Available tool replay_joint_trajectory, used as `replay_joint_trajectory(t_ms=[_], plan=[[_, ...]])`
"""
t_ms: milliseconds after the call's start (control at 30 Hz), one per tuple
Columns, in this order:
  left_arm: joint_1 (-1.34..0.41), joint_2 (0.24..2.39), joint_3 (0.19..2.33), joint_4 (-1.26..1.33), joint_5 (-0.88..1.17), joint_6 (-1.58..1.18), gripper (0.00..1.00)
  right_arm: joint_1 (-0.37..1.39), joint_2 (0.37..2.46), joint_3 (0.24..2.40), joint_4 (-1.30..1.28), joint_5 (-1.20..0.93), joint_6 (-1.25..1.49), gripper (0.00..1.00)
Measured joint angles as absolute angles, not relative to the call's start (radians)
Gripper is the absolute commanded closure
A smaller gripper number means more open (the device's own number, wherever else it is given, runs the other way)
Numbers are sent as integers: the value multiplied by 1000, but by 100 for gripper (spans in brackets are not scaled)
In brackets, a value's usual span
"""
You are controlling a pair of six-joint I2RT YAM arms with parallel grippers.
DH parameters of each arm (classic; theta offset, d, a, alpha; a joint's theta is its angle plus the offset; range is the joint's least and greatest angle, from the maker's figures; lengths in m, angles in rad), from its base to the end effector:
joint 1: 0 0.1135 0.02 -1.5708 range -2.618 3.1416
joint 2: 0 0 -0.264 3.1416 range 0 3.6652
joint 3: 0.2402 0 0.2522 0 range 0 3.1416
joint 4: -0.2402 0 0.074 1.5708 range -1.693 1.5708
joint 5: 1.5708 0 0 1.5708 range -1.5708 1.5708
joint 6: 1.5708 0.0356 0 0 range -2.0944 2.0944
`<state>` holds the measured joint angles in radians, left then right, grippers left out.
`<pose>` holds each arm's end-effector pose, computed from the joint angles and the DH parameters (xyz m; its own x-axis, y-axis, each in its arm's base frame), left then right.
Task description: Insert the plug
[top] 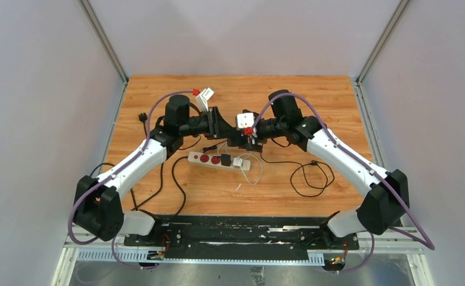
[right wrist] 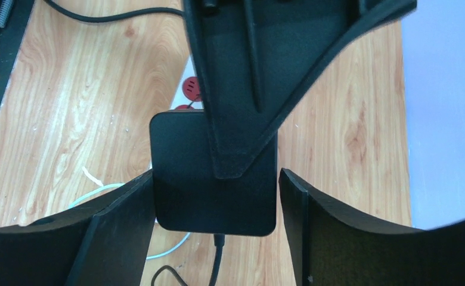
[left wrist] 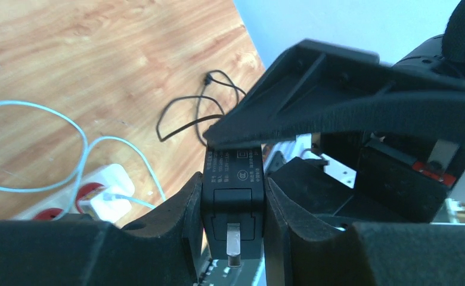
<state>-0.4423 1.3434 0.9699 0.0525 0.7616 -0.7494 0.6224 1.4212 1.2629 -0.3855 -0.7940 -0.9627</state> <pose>0.2652 -0.1528 0.3057 -0.8229 -0.1558 -0.5464 0.4658 0.3657 -0.8058 0.2425 0.2053 0.3440 0.5022 -0.3478 -0.7917 -0.8618 -0.1254 -0.4915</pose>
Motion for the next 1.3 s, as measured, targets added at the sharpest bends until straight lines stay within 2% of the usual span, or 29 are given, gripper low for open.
replay_joint_trajectory(t_ms=[100,333,533,767,1167,1300], plan=[[-447,1325,968,64,711,-704,100,625,1407,1234,-295,-720,-817,15],[-450,1242,934,137,526,-623,100,607,1259,1142,-76,-486,-273,7],[-450,1231,905,248,453,-630,100,552,1144,1057,79,-546,171,5],[-450,1169,834,435,439,-732,100,549,1217,960,348,-665,625,4],[-453,1004,784,595,408,-853,100,567,1257,920,748,-661,878,4],[-453,1005,761,633,417,-899,100,595,1295,945,843,-663,913,11]])
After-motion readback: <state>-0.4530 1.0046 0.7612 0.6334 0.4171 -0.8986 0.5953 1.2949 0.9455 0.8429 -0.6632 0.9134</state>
